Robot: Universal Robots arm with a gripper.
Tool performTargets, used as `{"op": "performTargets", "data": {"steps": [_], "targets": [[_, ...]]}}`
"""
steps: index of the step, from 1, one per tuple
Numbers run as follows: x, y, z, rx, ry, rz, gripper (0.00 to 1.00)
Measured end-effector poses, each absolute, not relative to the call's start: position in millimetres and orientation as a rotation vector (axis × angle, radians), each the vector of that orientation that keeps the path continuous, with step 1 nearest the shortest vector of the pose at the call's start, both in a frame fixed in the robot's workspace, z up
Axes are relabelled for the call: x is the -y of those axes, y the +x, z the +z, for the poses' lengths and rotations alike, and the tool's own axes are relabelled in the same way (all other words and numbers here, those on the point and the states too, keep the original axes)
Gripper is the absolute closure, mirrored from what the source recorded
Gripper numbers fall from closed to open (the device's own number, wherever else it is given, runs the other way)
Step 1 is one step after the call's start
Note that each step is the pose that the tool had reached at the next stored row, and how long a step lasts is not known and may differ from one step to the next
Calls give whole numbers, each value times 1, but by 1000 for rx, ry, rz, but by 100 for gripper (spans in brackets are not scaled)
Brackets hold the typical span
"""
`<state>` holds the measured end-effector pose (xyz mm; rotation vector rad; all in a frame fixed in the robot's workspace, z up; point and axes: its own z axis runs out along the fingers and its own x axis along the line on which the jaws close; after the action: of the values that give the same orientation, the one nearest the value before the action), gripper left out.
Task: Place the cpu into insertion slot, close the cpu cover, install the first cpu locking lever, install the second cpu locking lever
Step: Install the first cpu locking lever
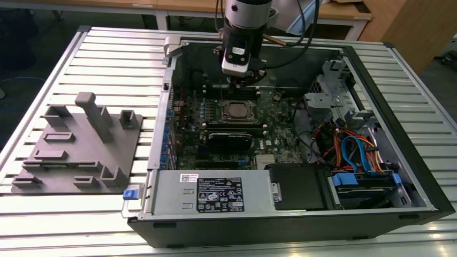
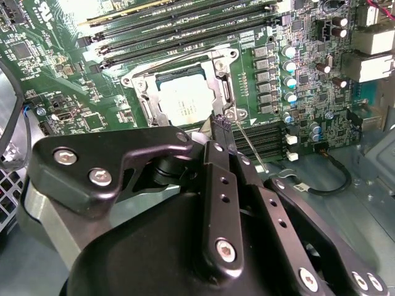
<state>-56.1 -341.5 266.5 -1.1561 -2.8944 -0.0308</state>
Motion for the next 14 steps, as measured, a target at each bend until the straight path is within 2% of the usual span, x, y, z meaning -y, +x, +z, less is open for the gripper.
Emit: {"op": "performTargets", "data": {"steps": [14], "targets": [[342,-56,267,2906,-1125,-30,90]]}}
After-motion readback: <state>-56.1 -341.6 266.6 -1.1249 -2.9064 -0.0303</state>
